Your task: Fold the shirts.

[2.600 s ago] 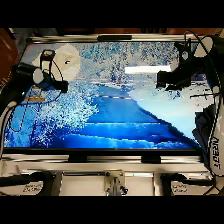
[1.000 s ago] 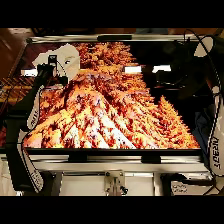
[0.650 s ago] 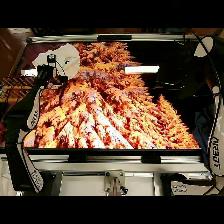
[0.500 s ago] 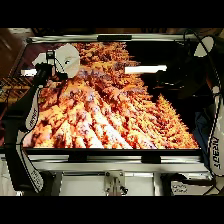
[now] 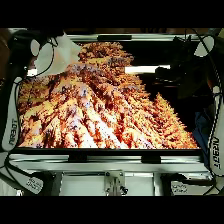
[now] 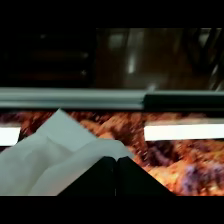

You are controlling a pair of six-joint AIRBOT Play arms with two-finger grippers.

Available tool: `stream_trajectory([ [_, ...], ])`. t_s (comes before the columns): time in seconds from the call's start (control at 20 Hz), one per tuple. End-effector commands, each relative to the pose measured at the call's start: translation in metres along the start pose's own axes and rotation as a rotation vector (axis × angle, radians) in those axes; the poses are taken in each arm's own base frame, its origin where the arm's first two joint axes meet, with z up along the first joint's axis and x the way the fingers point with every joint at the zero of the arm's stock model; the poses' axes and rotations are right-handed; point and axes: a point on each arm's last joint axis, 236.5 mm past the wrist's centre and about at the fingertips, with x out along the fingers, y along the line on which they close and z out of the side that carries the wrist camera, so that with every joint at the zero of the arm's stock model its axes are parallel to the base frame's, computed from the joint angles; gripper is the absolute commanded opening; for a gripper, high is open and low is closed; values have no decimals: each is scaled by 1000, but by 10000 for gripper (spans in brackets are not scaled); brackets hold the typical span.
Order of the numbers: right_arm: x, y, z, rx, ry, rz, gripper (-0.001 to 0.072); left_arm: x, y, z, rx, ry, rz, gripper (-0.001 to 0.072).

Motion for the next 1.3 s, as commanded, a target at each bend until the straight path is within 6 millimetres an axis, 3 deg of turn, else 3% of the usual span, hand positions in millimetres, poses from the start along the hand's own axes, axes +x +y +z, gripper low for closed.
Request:
stream_trajectory([
  [0.0, -6, -2, 10, 1, -52, -17, 517, -89, -101, 101, -14, -213, -212, 27],
  [0.1, -29, -22, 3, -2, -70, -119, 517, -134, -155, 114, 26, -214, -313, 27],
  [0.15, -47, -37, 1, -9, -95, -197, 517, -152, -177, 109, 34, -177, -358, 28],
  [0.3, -133, -94, -10, -1, -225, -512, 517, -196, -250, 74, 73, -42, -501, 28],
  [0.4, -197, -119, -21, 24, -337, -675, 517, -227, -311, 39, 72, 47, -637, 27],
  [0.5, -247, -128, -37, 49, -434, -761, 517, -256, -363, -8, 54, 164, -747, 28],
  [0.65, -291, -125, -59, 72, -537, -775, 517, -290, -416, -89, 126, 340, -829, 27],
  [0.75, -302, -121, -70, 81, -563, -762, 517, -295, -431, -127, 178, 419, -837, 29],
  [0.8, -301, -120, -74, 85, -554, -752, 517, -293, -431, -136, 189, 441, -831, 120],
  [0.85, -296, -118, -77, 89, -534, -737, 517, -292, -428, -139, 197, 457, -822, 504],
  [0.9, -287, -113, -78, 85, -507, -705, 518, -288, -420, -139, 199, 477, -802, 712],
  [0.95, -275, -106, -77, 74, -481, -660, 520, -282, -403, -138, 213, 516, -763, 716],
  [1.0, -260, -96, -73, 56, -447, -604, 578, -271, -377, -139, 242, 562, -700, 716],
  [1.1, -228, -85, -70, 5, -344, -541, 618, -247, -303, -147, 328, 697, -553, 716],
  [1.2, -193, -93, -75, -28, -180, -554, 617, -231, -225, -164, 397, 869, -472, 714],
  [1.25, -172, -100, -81, -47, -88, -566, 617, -223, -190, -172, 343, 951, -441, 714],
])
